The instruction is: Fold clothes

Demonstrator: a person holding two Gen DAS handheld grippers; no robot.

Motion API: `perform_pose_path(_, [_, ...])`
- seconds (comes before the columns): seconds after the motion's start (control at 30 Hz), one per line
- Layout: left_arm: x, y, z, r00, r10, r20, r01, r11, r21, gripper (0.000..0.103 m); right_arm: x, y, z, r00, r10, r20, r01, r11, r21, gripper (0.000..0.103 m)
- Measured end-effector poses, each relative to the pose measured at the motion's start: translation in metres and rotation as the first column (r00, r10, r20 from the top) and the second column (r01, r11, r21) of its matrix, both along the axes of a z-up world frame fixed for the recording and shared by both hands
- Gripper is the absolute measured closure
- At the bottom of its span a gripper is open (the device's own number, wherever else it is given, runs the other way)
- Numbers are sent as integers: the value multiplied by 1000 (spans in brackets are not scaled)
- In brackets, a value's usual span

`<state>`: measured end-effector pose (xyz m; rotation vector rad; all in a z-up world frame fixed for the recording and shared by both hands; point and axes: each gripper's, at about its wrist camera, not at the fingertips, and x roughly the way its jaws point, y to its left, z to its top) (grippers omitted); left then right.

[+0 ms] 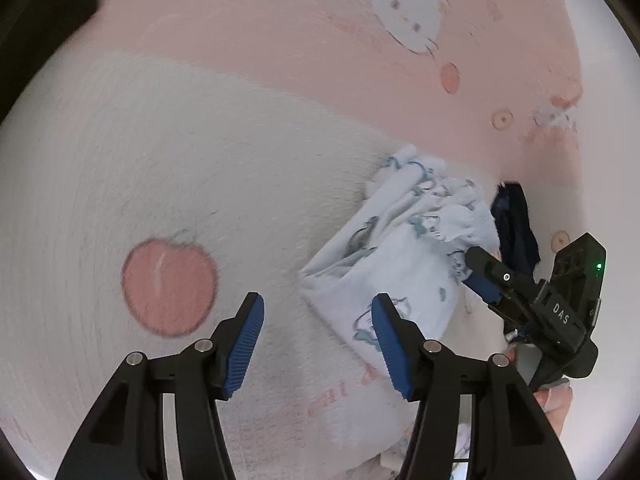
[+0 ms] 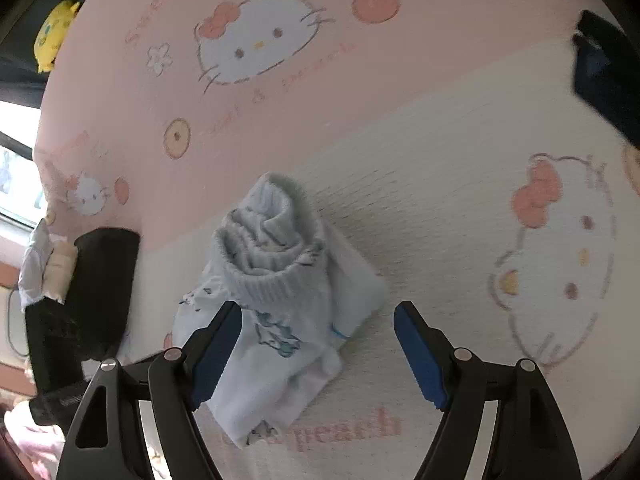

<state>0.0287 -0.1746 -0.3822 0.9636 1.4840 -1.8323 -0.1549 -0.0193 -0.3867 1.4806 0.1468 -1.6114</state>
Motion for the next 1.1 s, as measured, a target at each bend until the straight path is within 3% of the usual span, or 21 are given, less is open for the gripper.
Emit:
perform_pose_path(0.2, [7,13,-5,999,45,-30,-44,998,33,50,-4,-12,2,999,20,-46,-19,1000,8,25])
perform_pose_path(0.4, [-3,21,-7,996,80,-50,-78,996,49,50,5,-30,9,977,105,-188,-104,994,17,25])
perform_pose_path(0.57, [-18,25,-14,993,106,-44,-102,992,71,50,-10,-35,0,982,110,-154,-114,993,-16,24])
perform_pose_path(0.67, [-20,24,-18,991,124,-49,-120,990,80,50,-11,-37,-8,975,143,-168,-151,988,-38,14])
perform_pose_path(0.77, [-22,25,-15,993,116,-35,-114,992,49,50,-17,-41,-15,968,175,-177,-188,980,-58,12])
perform_pose_path(0.97, [-34,25,-12,994,107,-2,-107,994,9,50,-22,-35,-16,981,116,-154,-135,984,-116,13])
perform_pose_path(1.03, [-37,25,-9,995,96,9,-96,995,-12,50,-18,-37,-12,978,133,-161,-151,982,-109,27])
perform_pose_path(1.07, [-40,25,-8,997,78,22,-78,997,-28,50,-15,-38,-10,977,146,-156,-164,980,-114,44])
perform_pose_path(1.1, [-43,26,-6,998,50,39,-48,998,-48,50,-11,-38,-9,975,155,-157,-174,978,-116,55])
